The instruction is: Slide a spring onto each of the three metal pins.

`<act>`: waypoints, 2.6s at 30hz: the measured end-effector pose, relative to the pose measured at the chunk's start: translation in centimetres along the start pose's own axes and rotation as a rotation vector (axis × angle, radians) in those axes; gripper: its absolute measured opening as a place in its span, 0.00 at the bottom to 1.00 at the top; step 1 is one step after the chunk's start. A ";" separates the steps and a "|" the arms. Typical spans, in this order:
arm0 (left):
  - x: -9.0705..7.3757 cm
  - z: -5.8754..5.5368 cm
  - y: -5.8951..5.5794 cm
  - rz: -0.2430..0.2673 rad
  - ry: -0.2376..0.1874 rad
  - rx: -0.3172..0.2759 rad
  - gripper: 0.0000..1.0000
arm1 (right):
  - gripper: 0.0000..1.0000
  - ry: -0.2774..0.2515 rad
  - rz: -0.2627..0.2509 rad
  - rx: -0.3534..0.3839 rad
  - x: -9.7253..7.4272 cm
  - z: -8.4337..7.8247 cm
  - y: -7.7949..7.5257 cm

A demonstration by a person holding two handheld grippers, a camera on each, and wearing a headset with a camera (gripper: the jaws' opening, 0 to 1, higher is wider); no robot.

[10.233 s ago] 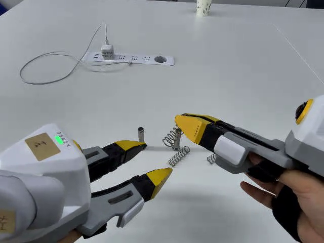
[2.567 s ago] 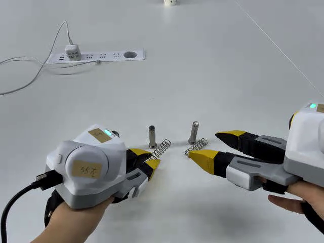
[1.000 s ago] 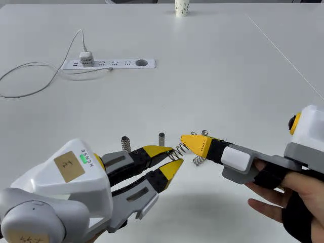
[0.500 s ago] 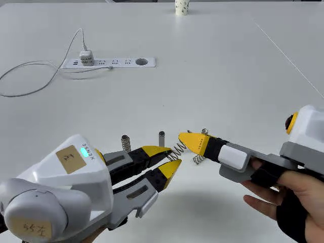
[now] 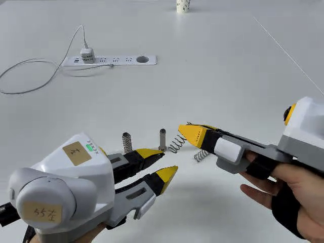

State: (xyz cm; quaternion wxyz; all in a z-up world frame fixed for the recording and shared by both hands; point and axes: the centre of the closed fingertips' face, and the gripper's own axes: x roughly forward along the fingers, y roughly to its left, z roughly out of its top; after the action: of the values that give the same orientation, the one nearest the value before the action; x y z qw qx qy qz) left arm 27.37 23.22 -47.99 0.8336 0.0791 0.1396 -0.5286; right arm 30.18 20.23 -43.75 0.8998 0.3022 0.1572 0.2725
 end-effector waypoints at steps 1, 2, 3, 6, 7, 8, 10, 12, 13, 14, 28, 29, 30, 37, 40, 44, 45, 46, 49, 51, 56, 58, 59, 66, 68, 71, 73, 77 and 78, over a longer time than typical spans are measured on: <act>0.0 -0.1 0.1 0.004 0.002 -0.001 0.19 | 0.11 -0.006 -0.009 -0.018 0.2 0.2 -0.2; -0.1 -0.1 0.2 0.007 0.005 -0.003 0.20 | 0.11 -0.006 -0.016 -0.029 0.3 0.3 -0.3; -0.1 -0.2 0.2 0.009 0.008 -0.005 0.21 | 0.11 -0.008 -0.023 -0.040 0.4 0.4 -0.4; -0.2 -0.6 0.5 0.019 0.023 -0.021 0.24 | 0.11 -0.018 -0.041 -0.084 0.8 0.8 -0.9; -0.2 -0.6 0.6 0.022 0.025 -0.024 0.25 | 0.11 -0.021 -0.046 -0.089 1.0 0.9 -1.0; -0.2 -0.6 0.7 0.025 0.026 -0.025 0.26 | 0.11 -0.022 -0.049 -0.094 1.1 1.0 -1.1; -0.3 -0.8 1.0 0.040 0.031 -0.034 0.27 | 0.11 -0.025 -0.058 -0.108 1.4 1.3 -1.4; -0.4 -0.9 1.1 0.045 0.035 -0.041 0.29 | 0.11 -0.024 -0.064 -0.129 1.7 1.4 -1.6; -0.5 -0.9 1.2 0.050 0.039 -0.040 0.30 | 0.12 -0.024 -0.068 -0.138 1.9 1.5 -1.7; -0.5 -0.9 1.4 0.056 0.042 -0.033 0.31 | 0.12 -0.023 -0.073 -0.149 2.1 1.5 -1.8; -1.2 -1.3 2.6 0.126 0.055 -0.071 0.46 | 0.12 -0.015 -0.116 -0.298 4.1 1.5 -2.8; -1.2 -1.3 2.8 0.132 0.055 -0.073 0.47 | 0.12 -0.014 -0.120 -0.303 4.3 1.5 -2.8; -1.3 -1.3 2.9 0.138 0.054 -0.074 0.48 | 0.12 -0.014 -0.124 -0.314 4.4 1.5 -2.9; -1.8 -1.5 4.1 0.188 0.059 -0.090 0.58 | 0.12 0.009 -0.152 -0.384 5.4 1.2 -3.3; -1.9 -1.6 4.4 0.200 0.059 -0.094 0.60 | 0.12 0.017 -0.164 -0.415 5.7 1.1 -3.5; -2.0 -1.6 4.8 0.212 0.054 -0.101 0.65 | 0.12 0.038 -0.174 -0.476 6.0 0.9 -3.6; -2.0 -1.7 4.8 0.214 0.054 -0.103 0.66 | 0.12 0.045 -0.179 -0.491 6.1 0.8 -3.7; -2.1 -1.7 4.9 0.217 0.056 -0.106 0.67 | 0.12 0.054 -0.182 -0.520 6.1 0.7 -3.8; -2.1 -1.9 5.0 0.220 0.058 -0.111 0.71 | 0.12 0.066 -0.177 -0.550 6.2 0.4 -3.6; -2.0 -2.0 5.0 0.219 0.058 -0.116 0.74 | 0.12 0.078 -0.176 -0.580 6.3 0.2 -3.5; -2.0 -2.1 4.9 0.215 0.061 -0.116 0.80 | 0.12 0.105 -0.186 -0.630 6.5 -0.5 -3.8; -1.9 -2.1 4.8 0.215 0.058 -0.117 0.82 | 0.12 0.110 -0.193 -0.643 6.6 -0.7 -3.9; -1.9 -2.1 4.8 0.215 0.057 -0.118 0.84 | 0.12 0.111 -0.192 -0.643 6.7 -0.8 -3.9; -1.9 -2.4 4.8 0.212 0.070 -0.113 0.85 | 0.12 0.143 -0.203 -0.680 6.8 -1.9 -4.4; -1.9 -2.5 4.8 0.212 0.074 -0.113 0.86 | 0.12 0.147 -0.206 -0.684 6.9 -2.0 -4.5; -1.9 -2.5 4.8 0.215 0.072 -0.117 0.86 | 0.12 0.161 -0.211 -0.687 7.0 -2.4 -4.7; -1.9 -2.5 4.9 0.216 0.071 -0.118 0.87 | 0.12 0.166 -0.212 -0.686 7.0 -2.6 -4.8; -1.9 -2.6 4.9 0.217 0.074 -0.118 0.87 | 0.12 0.184 -0.216 -0.685 7.1 -3.2 -5.1; -1.9 -2.6 4.9 0.218 0.074 -0.118 0.88 | 0.12 0.187 -0.217 -0.685 7.1 -3.3 -5.2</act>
State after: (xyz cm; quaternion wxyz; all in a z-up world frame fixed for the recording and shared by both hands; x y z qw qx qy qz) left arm 30.67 27.72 -49.91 0.8837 0.0641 0.1915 -0.4223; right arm 36.48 22.45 -50.41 0.9542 -0.0610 0.1696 0.2389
